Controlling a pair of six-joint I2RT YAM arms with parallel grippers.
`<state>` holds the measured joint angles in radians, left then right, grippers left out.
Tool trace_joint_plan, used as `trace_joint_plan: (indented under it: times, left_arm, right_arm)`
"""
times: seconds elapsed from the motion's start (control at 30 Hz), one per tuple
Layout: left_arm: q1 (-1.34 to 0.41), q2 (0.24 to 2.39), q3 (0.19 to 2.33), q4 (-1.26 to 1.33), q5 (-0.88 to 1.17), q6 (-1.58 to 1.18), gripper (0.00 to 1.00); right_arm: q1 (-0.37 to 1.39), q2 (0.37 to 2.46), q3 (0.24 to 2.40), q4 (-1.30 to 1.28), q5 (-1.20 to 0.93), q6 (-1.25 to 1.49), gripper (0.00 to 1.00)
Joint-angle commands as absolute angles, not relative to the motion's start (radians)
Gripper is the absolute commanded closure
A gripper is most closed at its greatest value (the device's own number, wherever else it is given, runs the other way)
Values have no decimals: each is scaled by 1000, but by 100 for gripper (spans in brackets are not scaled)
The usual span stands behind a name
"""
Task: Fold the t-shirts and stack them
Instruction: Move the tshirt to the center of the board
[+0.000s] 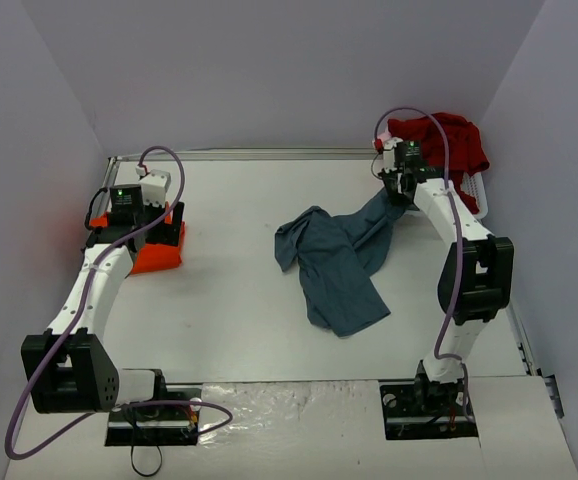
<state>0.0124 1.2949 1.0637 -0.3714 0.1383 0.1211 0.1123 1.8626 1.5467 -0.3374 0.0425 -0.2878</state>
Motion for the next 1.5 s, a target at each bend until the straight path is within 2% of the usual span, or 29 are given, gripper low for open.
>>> trace_joint_plan:
  times: [0.0, 0.5, 0.67, 0.77, 0.97, 1.23, 1.33, 1.47]
  left_arm:
    - [11, 1287, 1080, -380, 141, 130, 10]
    - [11, 1276, 1080, -385, 117, 137, 10]
    - [11, 1285, 1080, -385, 103, 141, 10]
    - [11, 1287, 1081, -385, 97, 144, 10]
    - [11, 1276, 1081, -388, 84, 149, 10]
    - [11, 1279, 1083, -385, 84, 149, 10]
    - [12, 1276, 1081, -382, 86, 149, 10]
    - [12, 1279, 1080, -377, 94, 147, 10]
  right_arm:
    - [138, 1709, 1597, -339, 54, -288, 100]
    - [419, 1539, 1675, -435, -4, -353, 100]
    - [503, 1514, 1784, -546, -274, -394, 100]
    - [503, 1511, 1877, -601, -331, -396, 100]
    - [500, 1459, 1954, -644, -279, -436, 100]
    - [463, 1364, 1856, -635, -173, -497, 100]
    - [424, 1330, 1793, -618, -173, -497, 100]
    - [373, 1279, 1810, -611, -261, -500, 100]
